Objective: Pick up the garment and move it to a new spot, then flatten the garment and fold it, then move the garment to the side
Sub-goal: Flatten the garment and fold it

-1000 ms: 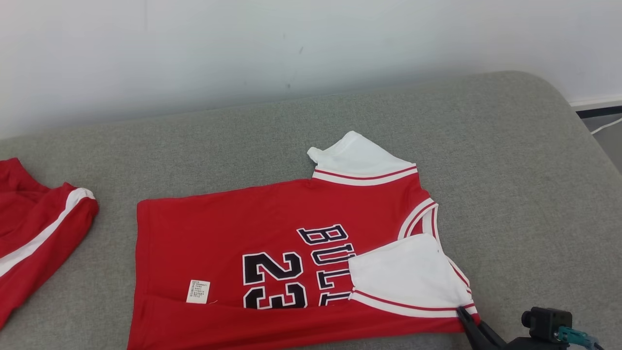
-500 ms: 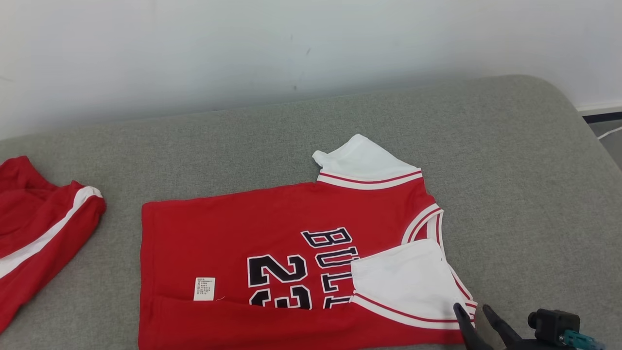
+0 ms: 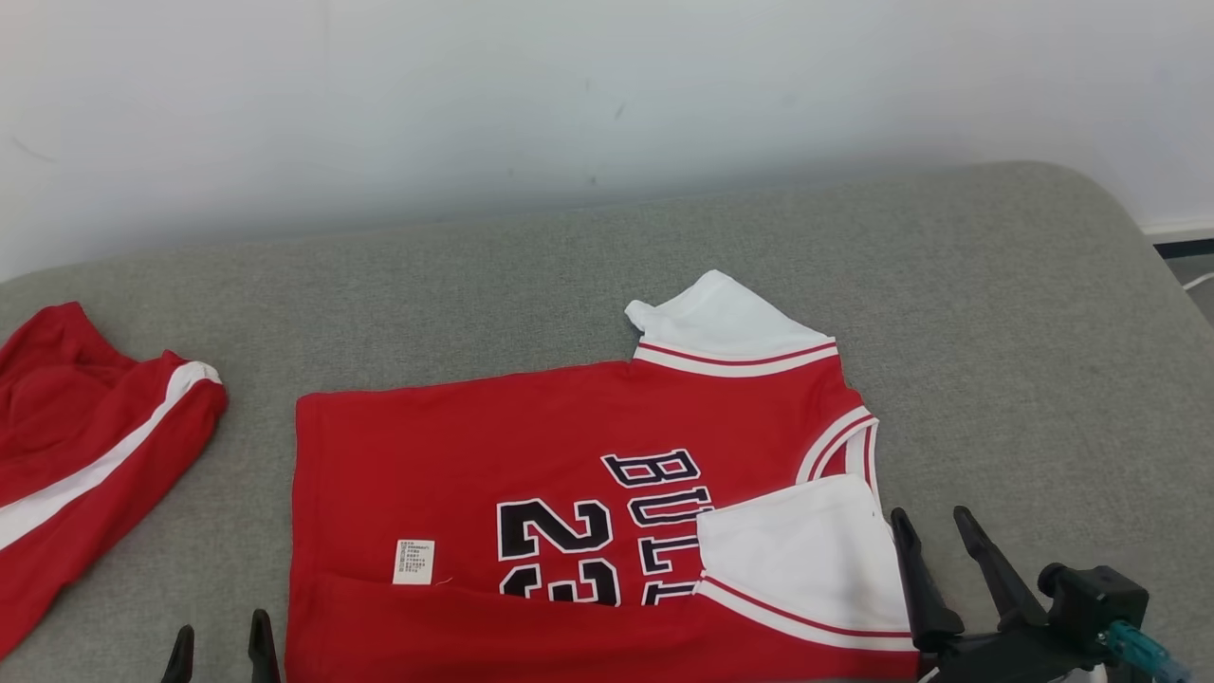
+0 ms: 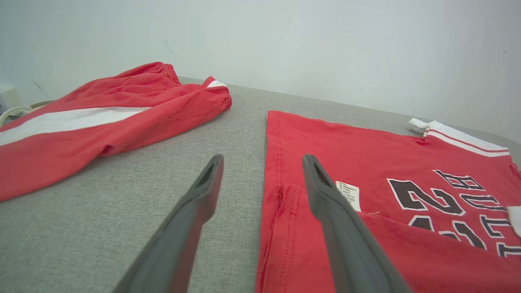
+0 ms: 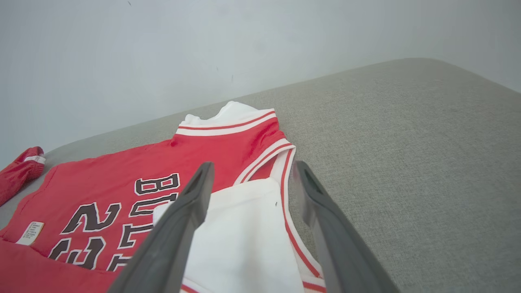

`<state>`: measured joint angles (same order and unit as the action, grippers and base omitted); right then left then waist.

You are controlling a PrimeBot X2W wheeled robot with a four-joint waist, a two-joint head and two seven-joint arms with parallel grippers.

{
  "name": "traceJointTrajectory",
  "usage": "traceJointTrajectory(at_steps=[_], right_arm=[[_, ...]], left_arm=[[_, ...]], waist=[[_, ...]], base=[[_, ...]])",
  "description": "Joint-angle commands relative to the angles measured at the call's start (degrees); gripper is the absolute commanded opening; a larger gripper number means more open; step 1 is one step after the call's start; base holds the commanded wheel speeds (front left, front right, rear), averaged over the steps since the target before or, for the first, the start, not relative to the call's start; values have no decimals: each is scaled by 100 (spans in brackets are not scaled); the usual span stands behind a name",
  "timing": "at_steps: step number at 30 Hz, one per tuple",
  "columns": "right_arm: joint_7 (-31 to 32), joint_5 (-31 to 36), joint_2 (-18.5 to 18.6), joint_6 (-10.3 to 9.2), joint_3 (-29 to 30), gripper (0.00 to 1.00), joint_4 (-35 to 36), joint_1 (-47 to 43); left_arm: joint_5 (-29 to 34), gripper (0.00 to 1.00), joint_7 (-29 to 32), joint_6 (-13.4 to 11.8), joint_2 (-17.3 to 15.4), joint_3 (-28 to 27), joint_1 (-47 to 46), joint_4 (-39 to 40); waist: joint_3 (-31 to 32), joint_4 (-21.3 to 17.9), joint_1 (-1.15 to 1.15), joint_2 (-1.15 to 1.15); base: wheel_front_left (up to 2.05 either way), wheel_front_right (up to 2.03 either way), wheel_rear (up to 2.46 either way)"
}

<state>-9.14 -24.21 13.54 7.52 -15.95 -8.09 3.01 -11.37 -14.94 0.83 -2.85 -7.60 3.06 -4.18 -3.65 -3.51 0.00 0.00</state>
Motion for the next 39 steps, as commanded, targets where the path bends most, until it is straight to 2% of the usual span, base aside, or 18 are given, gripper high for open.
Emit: traceJointTrajectory(at_steps=[1, 8, 13, 20, 30, 39], right_arm=[[-66, 61, -32, -6, -26, 100, -24, 36], [-364, 619, -205, -6, 50, 100, -241, 101], [-492, 727, -325, -6, 86, 100, -271, 101], [-556, 760, -365, -6, 8, 100, -312, 213], [-584, 726, -382, -6, -315, 100, -379, 659], [-610, 752, -549, -6, -442, 100, -396, 1124]], left_arm=[[44, 100, -15, -33, -11, -5, 76, 45], [244, 100, -15, -137, -10, 147, 96, 252], [247, 100, -15, -171, -10, 181, 81, 276], [342, 100, -15, 73, -24, 111, -246, 160], [301, 100, -15, 465, -506, 86, -1223, -721], [-87, 100, 149, 606, -966, 132, -2179, -1577]], waist=[[23, 29, 0, 0], [101, 136, 0, 0], [123, 155, 0, 0], [88, 116, 0, 0], [-182, -285, 0, 0], [-667, -714, 0, 0]], base=[[0, 0, 0], [0, 0, 0], [0, 0, 0], [0, 0, 0], [0, 0, 0], [0, 0, 0]])
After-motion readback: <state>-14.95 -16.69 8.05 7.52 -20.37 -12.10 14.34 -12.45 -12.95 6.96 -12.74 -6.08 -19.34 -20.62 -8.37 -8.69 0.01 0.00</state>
